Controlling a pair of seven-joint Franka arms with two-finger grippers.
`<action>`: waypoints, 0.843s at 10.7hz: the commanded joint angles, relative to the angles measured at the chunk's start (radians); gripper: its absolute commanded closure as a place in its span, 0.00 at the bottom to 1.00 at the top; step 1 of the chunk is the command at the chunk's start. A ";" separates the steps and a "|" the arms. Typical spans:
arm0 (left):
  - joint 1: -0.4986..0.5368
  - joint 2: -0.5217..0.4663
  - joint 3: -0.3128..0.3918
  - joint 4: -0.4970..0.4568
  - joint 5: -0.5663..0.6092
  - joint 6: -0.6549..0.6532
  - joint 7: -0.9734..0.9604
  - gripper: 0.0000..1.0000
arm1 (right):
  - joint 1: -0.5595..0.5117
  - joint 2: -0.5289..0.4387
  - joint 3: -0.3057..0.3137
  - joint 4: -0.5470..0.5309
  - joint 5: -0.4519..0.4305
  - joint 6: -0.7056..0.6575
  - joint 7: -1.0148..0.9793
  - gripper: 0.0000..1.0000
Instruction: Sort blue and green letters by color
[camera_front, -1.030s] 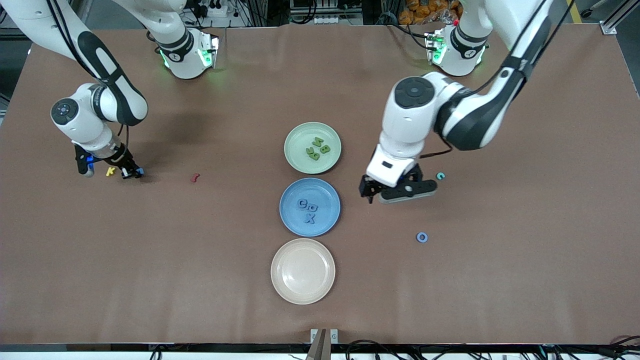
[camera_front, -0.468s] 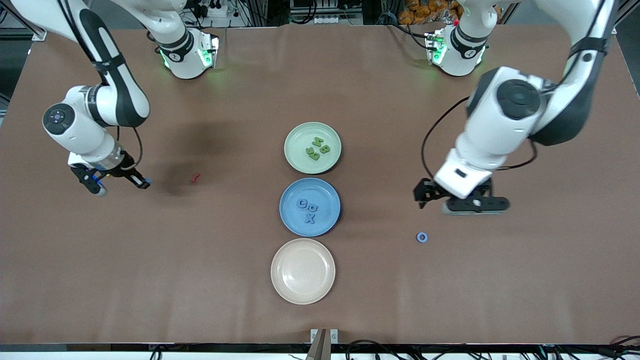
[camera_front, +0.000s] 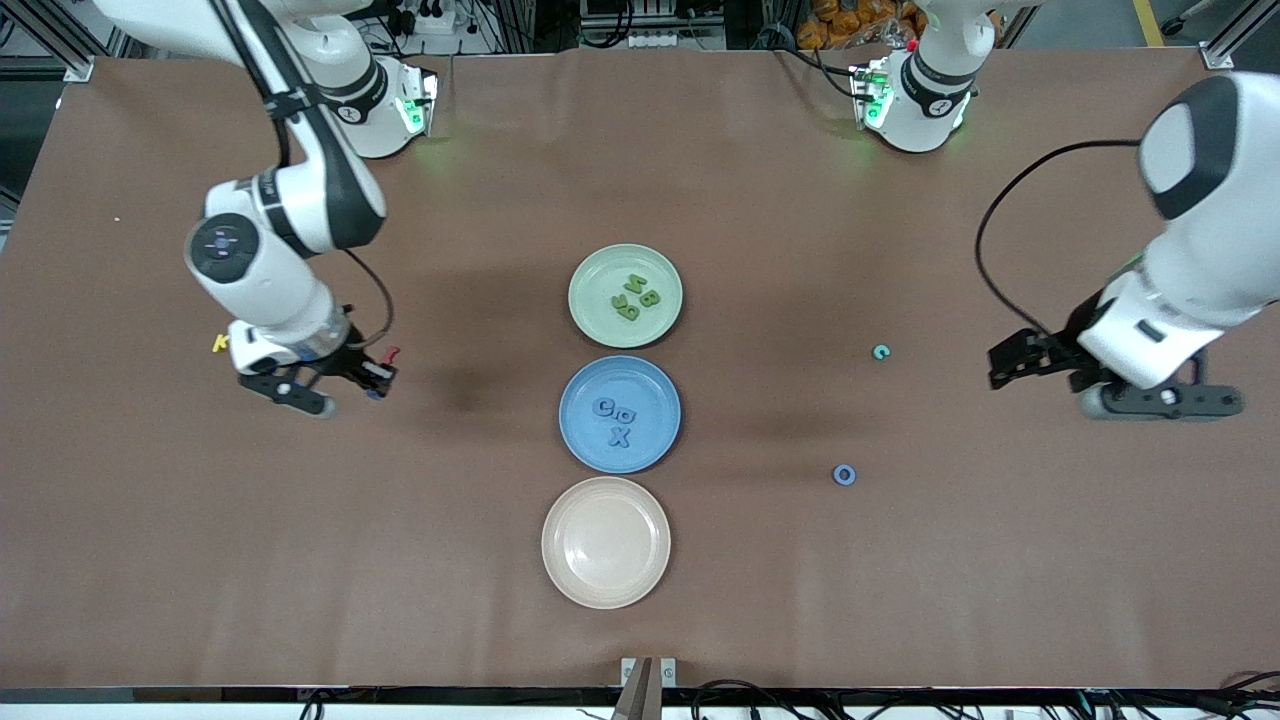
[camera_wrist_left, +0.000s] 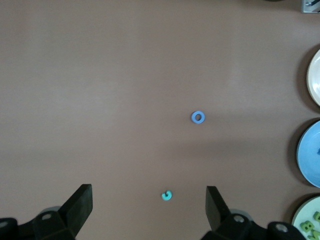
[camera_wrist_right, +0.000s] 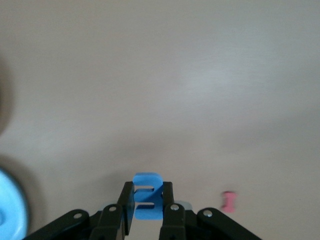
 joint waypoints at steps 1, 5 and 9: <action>-0.032 -0.059 0.072 0.068 -0.027 -0.161 0.017 0.00 | 0.154 0.170 -0.009 0.183 -0.012 -0.031 -0.014 1.00; -0.034 -0.140 0.102 0.061 -0.010 -0.201 0.005 0.00 | 0.335 0.368 -0.009 0.385 -0.017 -0.028 -0.009 1.00; -0.034 -0.164 0.101 0.056 0.016 -0.212 -0.008 0.00 | 0.410 0.475 -0.010 0.512 -0.027 -0.017 0.005 0.93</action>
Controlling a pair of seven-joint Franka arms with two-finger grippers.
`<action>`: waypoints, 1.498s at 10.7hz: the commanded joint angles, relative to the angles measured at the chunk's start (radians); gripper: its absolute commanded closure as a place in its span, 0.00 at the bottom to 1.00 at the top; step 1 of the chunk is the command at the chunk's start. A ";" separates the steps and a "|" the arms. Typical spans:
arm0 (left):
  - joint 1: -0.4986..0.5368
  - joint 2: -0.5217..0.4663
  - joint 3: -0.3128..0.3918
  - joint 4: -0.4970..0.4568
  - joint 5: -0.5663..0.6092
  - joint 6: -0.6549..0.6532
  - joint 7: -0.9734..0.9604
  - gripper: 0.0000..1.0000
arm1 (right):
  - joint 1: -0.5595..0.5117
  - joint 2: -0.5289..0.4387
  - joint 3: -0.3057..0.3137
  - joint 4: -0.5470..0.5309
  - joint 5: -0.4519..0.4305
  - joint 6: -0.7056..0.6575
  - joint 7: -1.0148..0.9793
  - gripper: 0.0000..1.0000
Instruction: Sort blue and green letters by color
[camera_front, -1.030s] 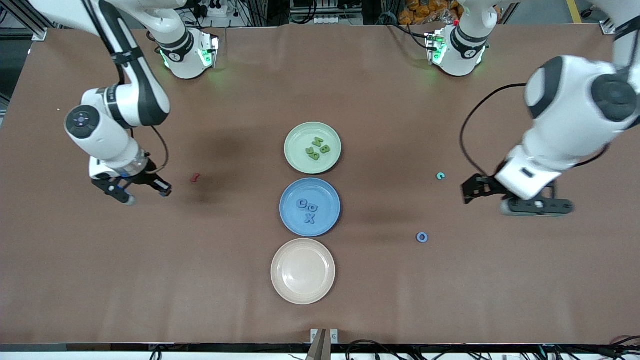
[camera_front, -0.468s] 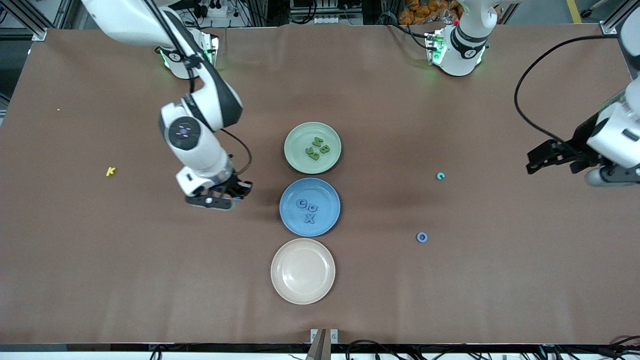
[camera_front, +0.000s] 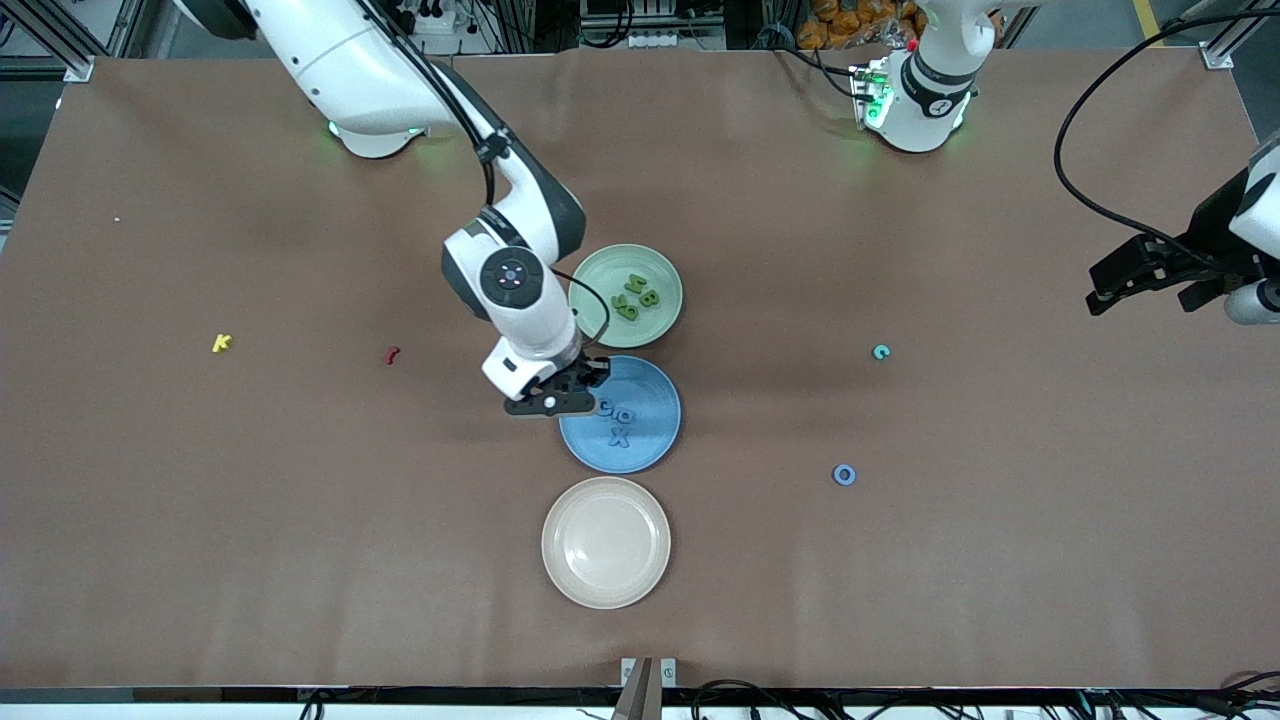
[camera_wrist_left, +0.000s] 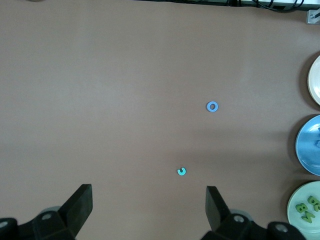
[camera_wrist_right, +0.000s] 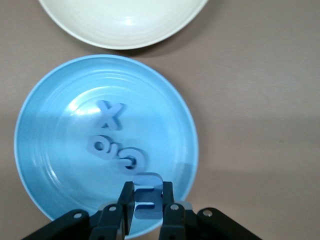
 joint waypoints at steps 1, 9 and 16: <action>-0.014 -0.026 0.010 -0.014 0.016 -0.015 -0.042 0.00 | 0.030 0.055 -0.005 0.109 -0.022 -0.007 0.032 0.90; -0.016 -0.033 0.000 -0.014 0.015 -0.024 -0.061 0.00 | -0.121 -0.038 -0.014 0.128 -0.020 -0.191 0.046 0.00; -0.013 -0.029 0.001 -0.011 0.007 -0.022 -0.053 0.00 | -0.556 -0.277 -0.014 -0.056 -0.020 -0.354 -0.312 0.00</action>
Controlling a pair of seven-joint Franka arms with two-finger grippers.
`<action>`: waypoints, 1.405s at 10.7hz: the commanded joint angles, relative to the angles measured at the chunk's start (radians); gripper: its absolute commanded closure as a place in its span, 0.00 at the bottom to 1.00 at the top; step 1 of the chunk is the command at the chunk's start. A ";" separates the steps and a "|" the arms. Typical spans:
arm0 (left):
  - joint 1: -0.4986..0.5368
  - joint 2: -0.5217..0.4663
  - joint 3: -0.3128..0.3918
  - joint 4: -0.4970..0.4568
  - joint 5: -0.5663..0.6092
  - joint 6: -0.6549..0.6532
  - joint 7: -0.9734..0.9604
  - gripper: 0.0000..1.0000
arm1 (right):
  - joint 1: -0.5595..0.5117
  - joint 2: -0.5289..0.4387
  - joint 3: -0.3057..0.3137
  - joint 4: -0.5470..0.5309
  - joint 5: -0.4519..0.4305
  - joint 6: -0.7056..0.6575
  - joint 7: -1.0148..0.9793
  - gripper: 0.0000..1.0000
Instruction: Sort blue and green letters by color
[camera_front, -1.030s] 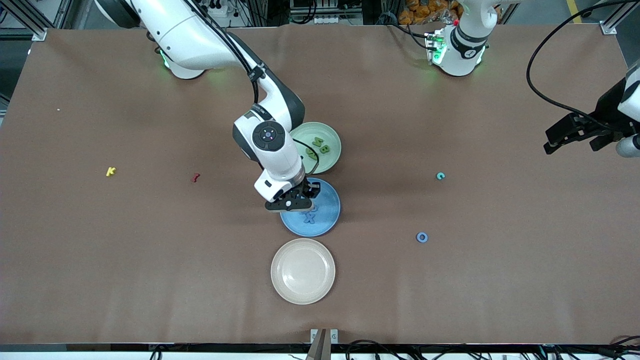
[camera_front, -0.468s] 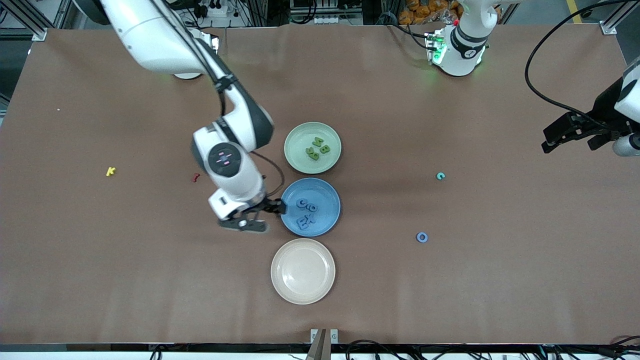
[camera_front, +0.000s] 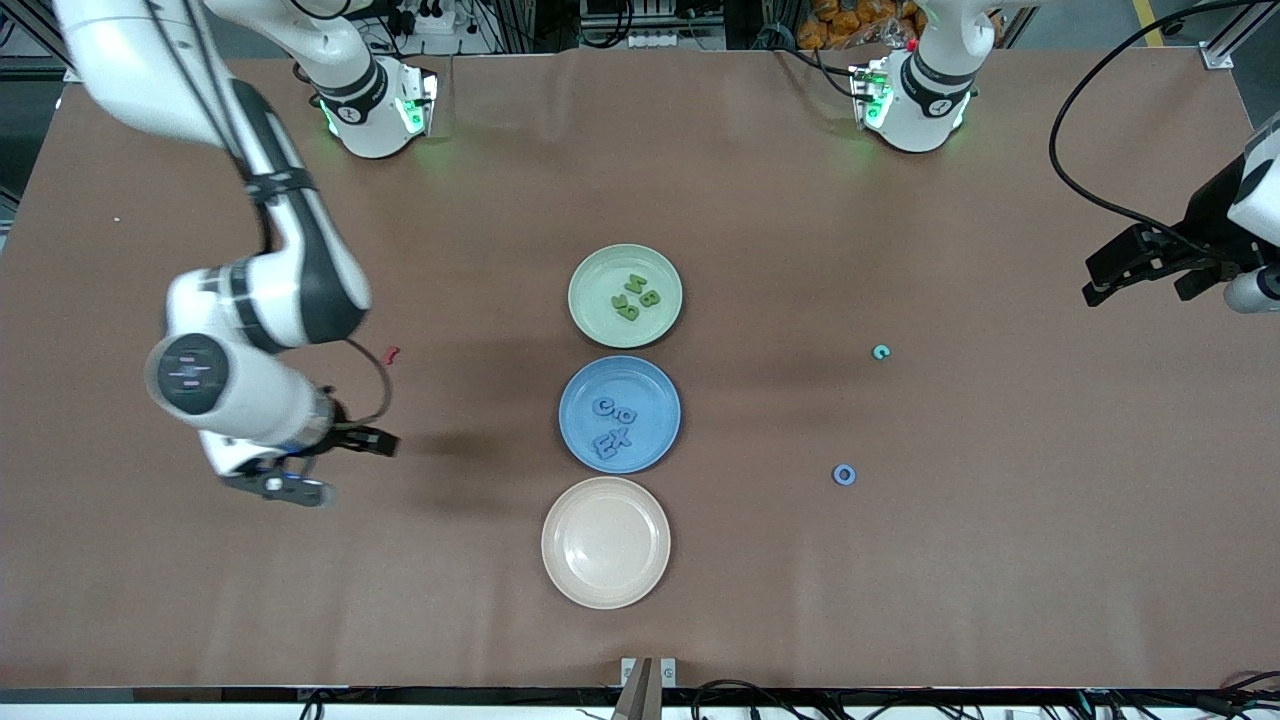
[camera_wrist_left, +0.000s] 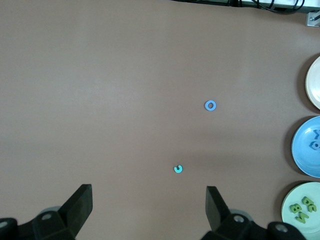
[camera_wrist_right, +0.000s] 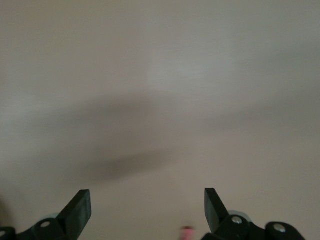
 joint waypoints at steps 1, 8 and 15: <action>-0.002 -0.012 0.003 -0.007 0.004 -0.009 -0.014 0.00 | -0.168 -0.182 0.020 -0.156 -0.010 -0.001 -0.144 0.00; -0.005 -0.009 0.003 -0.007 0.004 -0.006 -0.025 0.00 | -0.171 -0.428 -0.071 -0.085 -0.007 -0.298 -0.193 0.00; -0.006 -0.007 0.003 -0.004 0.021 -0.007 -0.014 0.00 | -0.150 -0.492 -0.068 0.147 0.021 -0.578 -0.271 0.00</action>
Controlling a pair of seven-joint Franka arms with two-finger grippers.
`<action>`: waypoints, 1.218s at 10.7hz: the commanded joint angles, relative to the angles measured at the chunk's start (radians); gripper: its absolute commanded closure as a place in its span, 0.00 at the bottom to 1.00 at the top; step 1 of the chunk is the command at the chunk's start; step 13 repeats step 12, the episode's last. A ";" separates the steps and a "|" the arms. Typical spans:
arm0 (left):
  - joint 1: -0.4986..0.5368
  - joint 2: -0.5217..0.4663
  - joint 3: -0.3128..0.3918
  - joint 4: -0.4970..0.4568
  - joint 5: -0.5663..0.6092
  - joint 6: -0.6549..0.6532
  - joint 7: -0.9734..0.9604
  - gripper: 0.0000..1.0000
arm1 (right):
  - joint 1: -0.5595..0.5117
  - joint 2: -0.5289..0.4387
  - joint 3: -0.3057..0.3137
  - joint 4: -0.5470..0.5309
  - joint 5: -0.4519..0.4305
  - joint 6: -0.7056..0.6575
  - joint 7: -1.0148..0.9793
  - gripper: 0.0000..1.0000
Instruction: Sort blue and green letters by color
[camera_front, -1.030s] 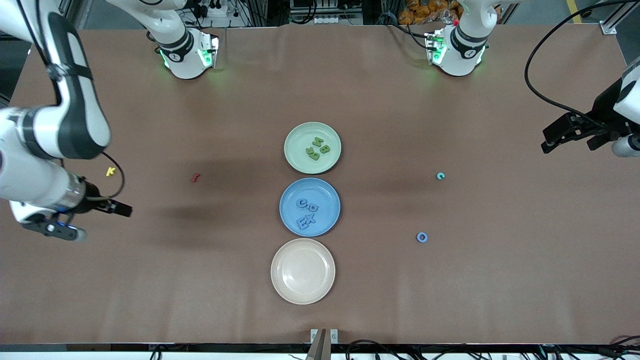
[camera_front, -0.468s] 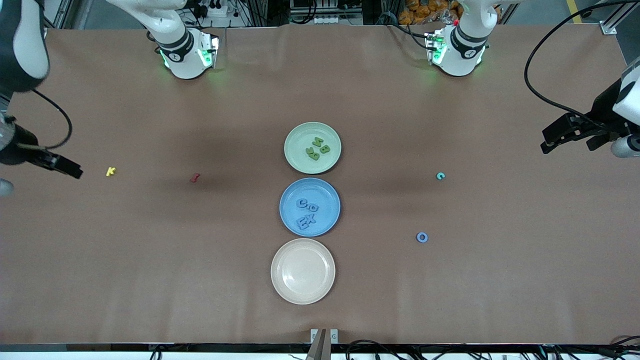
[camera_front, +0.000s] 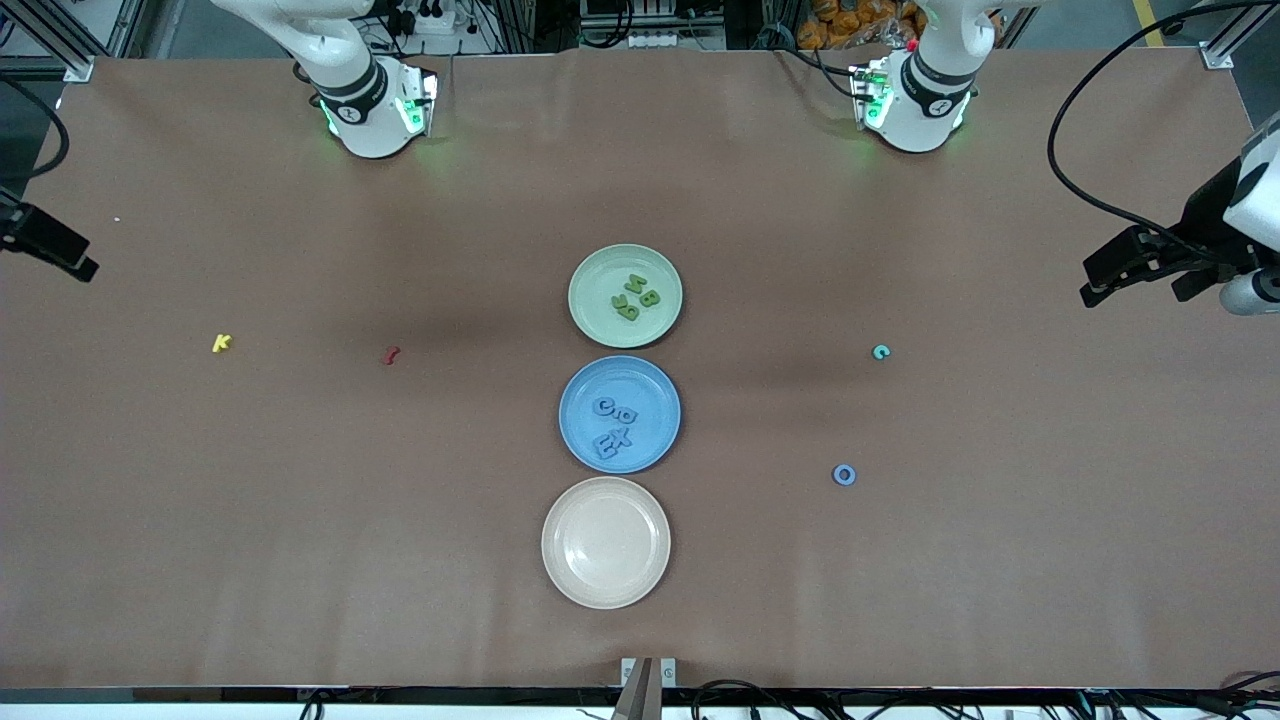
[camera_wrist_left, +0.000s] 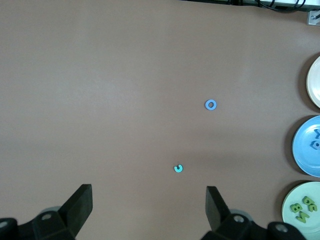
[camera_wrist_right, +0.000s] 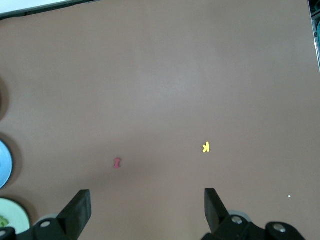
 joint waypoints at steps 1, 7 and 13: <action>-0.002 -0.009 0.003 -0.001 0.020 -0.007 -0.013 0.00 | 0.015 -0.015 -0.010 0.034 0.016 -0.071 -0.017 0.00; -0.005 -0.014 -0.003 0.003 0.017 -0.044 -0.011 0.00 | 0.032 -0.015 -0.013 -0.069 0.016 0.012 -0.019 0.00; -0.004 -0.023 -0.008 0.005 0.019 -0.073 -0.013 0.00 | 0.032 0.005 -0.004 -0.077 0.016 0.064 -0.008 0.00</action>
